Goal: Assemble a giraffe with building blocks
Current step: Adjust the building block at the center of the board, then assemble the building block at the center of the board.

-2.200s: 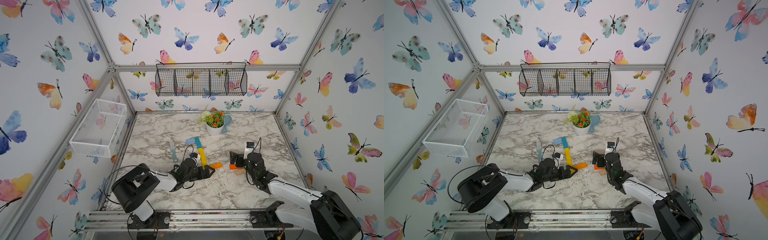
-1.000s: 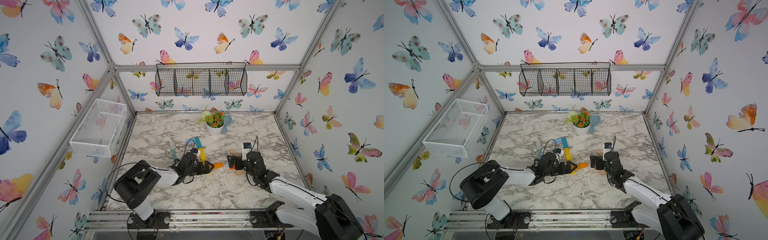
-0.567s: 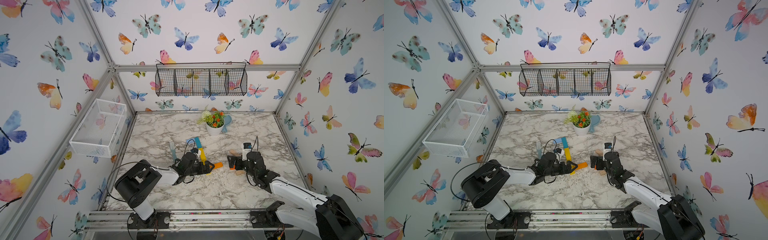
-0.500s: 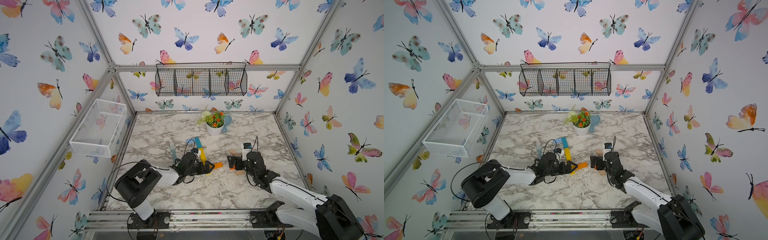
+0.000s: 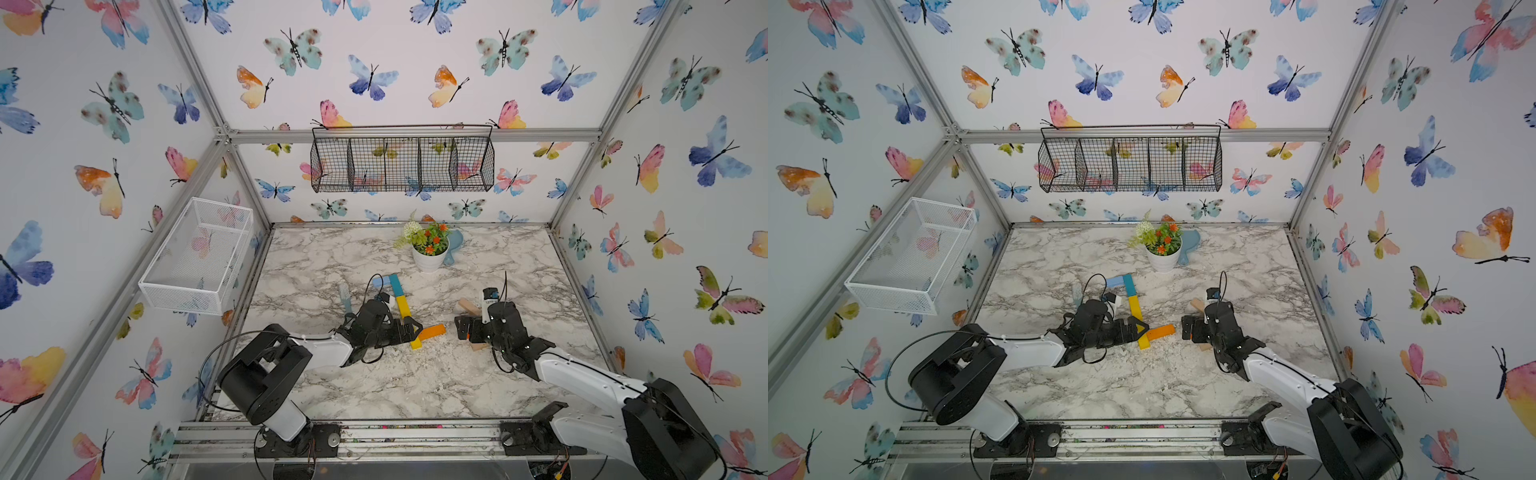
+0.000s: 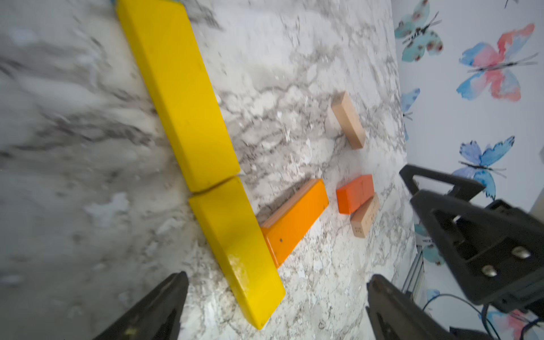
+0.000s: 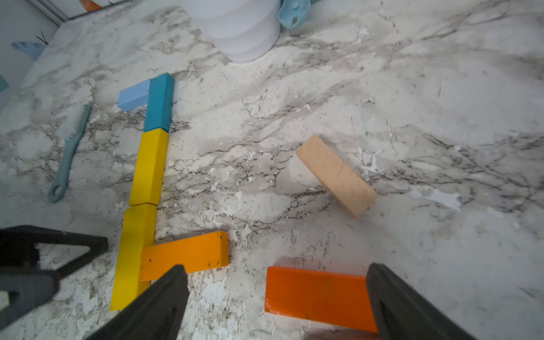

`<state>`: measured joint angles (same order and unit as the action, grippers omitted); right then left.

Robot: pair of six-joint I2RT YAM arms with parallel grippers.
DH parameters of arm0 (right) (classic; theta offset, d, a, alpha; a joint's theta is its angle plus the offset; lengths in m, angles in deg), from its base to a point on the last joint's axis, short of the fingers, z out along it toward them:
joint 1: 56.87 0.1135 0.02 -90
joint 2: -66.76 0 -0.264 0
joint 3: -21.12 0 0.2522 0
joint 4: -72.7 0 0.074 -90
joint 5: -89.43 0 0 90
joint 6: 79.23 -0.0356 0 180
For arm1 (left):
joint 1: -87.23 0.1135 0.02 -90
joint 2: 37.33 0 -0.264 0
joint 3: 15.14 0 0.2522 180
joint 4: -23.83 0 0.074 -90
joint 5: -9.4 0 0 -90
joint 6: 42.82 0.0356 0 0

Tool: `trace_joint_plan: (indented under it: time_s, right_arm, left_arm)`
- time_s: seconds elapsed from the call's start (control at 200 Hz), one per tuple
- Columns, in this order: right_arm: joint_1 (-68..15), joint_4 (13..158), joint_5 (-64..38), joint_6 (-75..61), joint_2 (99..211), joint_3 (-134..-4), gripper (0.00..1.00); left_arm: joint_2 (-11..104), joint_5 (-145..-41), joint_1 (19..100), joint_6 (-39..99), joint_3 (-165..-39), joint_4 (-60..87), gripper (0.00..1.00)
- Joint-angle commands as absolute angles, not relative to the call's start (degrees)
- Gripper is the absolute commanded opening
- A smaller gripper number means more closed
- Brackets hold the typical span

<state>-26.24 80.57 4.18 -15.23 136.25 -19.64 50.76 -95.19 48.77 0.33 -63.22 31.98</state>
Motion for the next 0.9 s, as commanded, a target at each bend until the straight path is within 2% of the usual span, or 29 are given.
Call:
trace_joint_plan:
  time_s: [0.0,0.11,0.225,0.385,0.581,0.806,0.896]
  right_arm:
    - [-29.0,86.3,-1.8,-16.5,140.9,-24.1,1.0]
    - [-29.8,89.6,-4.9,-17.1,145.9,-27.9,1.0]
    - [-29.7,88.0,-6.9,-18.7,145.4,-26.9,1.0]
    - [-29.7,87.0,-14.3,-19.3,141.8,-25.1,1.0]
    - [-29.5,87.2,-27.3,-19.6,141.1,-23.7,1.0]
    - [-29.3,90.5,-31.5,-18.3,141.7,-23.3,1.0]
    - [-29.4,93.6,-29.6,-17.3,144.8,-24.8,1.0]
  left_arm:
    - [45.0,-83.3,53.6,1.8,-67.5,19.7,0.98]
    - [41.7,-72.0,57.0,3.2,-68.0,16.3,0.98]
    - [38.9,-64.9,57.8,4.3,-64.4,18.3,0.98]
    - [35.4,-61.5,57.9,5.5,-57.3,24.5,0.98]
    - [35.5,-61.8,57.8,7.0,-58.5,23.1,0.98]
    - [36.3,-62.0,57.8,7.3,-59.3,22.0,0.98]
    - [35.5,-61.6,57.8,7.3,-59.0,22.0,0.98]
